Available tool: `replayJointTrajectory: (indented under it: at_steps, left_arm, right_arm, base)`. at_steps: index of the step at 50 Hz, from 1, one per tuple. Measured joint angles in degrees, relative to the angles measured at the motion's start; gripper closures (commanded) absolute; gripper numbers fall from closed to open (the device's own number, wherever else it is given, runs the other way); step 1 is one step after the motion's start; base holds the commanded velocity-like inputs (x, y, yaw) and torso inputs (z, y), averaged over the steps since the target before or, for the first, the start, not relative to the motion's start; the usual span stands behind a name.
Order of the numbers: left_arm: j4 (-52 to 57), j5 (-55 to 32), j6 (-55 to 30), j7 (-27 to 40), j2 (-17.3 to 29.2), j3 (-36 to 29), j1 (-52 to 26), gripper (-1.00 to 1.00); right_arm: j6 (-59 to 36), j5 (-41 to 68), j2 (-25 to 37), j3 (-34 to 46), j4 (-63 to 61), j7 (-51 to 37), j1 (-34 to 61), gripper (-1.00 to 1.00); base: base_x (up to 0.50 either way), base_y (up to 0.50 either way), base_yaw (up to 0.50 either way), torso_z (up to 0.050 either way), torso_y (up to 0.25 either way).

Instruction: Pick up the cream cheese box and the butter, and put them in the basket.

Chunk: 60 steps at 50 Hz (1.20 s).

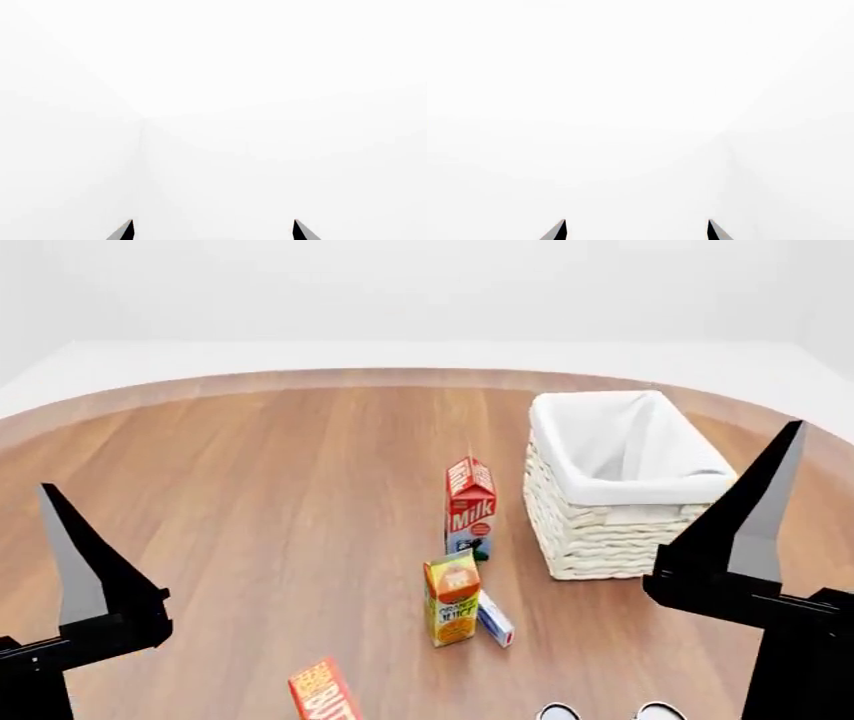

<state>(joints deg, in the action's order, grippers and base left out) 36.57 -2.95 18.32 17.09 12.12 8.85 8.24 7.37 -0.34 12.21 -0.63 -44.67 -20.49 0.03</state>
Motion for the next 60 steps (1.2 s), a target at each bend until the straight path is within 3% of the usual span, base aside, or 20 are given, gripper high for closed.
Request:
replayJointTrajectory:
  at_steps: [32, 40, 48, 53, 60]
  left_arm:
    - [-0.1, 0.2, -0.1, 0.9, 1.0, -1.2, 0.1, -1.0]
    - [-0.4, 0.2, -0.1, 1.0, 1.3, -1.6, 0.1, -1.0]
    - [-0.6, 0.1, -0.2, 1.1, 1.5, -1.9, 0.2, -1.0]
    - [-0.7, 0.0, -0.3, 1.3, 1.7, -2.1, 0.2, -1.0]
    - [-0.8, 0.0, -0.4, 1.5, 1.8, -2.3, 0.2, -1.0]
  right_arm:
    - [-3.1, -0.4, 1.4, 2.3, -1.3, 0.0, -0.1, -1.0]
    - [-14.7, 2.9, 2.5, 3.8, -5.1, 1.6, 1.6, -1.0]
    - [-33.3, 10.0, 3.8, 4.4, -10.0, 2.7, 6.0, -1.0]
    - [-45.6, 23.4, 7.5, 3.5, -12.1, -3.9, 11.2, -1.0]
    - [-60.9, 50.2, 12.6, -0.1, -11.6, -18.6, 19.7, -1.0]
  base:
    - [0.49, 0.0, 0.0, 0.0, 0.001]
    - [0.01, 0.0, 0.0, 0.0, 0.0]
    - [0.0, 0.0, 0.0, 0.0, 0.0]
    - [0.0, 0.0, 0.0, 0.0, 0.0]
    - [0.0, 0.0, 0.0, 0.0, 0.0]
